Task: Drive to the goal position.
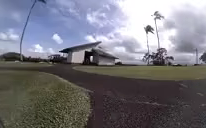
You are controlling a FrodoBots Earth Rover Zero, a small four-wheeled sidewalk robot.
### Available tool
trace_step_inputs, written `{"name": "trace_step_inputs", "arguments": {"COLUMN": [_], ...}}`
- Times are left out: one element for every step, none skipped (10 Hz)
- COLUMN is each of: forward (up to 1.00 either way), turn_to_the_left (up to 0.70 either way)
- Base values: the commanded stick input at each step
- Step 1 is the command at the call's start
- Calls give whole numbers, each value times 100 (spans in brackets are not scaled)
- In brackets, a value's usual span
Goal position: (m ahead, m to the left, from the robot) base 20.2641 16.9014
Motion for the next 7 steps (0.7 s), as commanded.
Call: {"name": "trace_step_inputs", "arguments": {"forward": [70,70,70,70,70,70,70], "turn_to_the_left": [0,0,0,0,0,0,9]}}
